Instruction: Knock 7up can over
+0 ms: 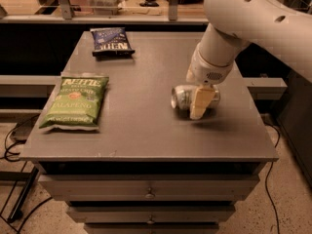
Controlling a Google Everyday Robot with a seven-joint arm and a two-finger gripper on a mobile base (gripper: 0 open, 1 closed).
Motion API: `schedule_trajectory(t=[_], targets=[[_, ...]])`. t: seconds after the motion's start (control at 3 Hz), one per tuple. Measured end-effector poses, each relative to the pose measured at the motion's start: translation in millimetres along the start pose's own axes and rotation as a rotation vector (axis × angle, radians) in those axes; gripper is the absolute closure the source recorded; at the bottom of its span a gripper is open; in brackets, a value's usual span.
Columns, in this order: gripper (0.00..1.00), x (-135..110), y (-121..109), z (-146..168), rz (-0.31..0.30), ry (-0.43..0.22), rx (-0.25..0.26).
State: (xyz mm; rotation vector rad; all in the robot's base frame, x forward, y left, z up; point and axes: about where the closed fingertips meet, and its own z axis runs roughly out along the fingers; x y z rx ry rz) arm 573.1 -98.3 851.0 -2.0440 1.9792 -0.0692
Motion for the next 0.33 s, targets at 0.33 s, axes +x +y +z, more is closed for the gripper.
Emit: schedule_trajectory(t=[0.33], targets=[[0.00,-0.2,0.1,0.1,0.000,0.000,0.000]])
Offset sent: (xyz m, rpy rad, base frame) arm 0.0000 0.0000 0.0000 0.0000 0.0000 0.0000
